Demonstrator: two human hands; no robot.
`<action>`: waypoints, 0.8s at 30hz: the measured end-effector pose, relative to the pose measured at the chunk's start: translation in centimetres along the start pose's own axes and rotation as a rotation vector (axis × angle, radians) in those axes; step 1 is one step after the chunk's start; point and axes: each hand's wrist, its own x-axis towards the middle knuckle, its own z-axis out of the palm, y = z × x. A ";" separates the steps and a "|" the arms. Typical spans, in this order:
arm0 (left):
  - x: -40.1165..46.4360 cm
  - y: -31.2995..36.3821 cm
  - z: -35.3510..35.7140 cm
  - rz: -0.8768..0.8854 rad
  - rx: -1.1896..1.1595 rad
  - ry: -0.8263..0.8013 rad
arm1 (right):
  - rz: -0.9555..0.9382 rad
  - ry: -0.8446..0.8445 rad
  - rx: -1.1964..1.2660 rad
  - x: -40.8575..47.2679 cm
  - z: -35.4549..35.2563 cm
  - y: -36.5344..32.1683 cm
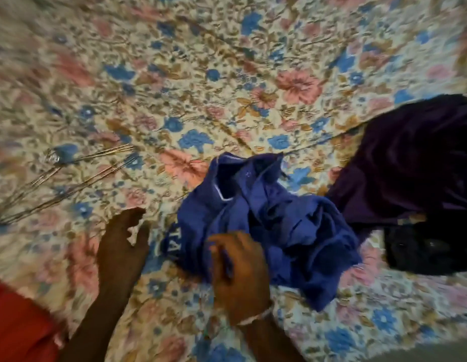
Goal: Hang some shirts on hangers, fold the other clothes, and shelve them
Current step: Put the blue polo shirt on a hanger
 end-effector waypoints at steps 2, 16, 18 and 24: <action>-1.5 1.3 1.7 0.083 -0.090 -0.097 | 0.076 0.196 -0.107 2.7 -2.9 2.2; -1.8 5.6 10.3 -0.019 -0.345 -0.398 | 0.598 -0.470 0.063 10.4 -2.2 5.9; -2.1 5.6 8.5 -0.268 -0.695 -0.455 | 0.499 -0.664 0.065 8.0 -1.6 4.1; -4.0 2.4 3.3 -0.577 -1.186 -0.823 | 0.664 -1.097 0.467 4.6 -3.3 0.7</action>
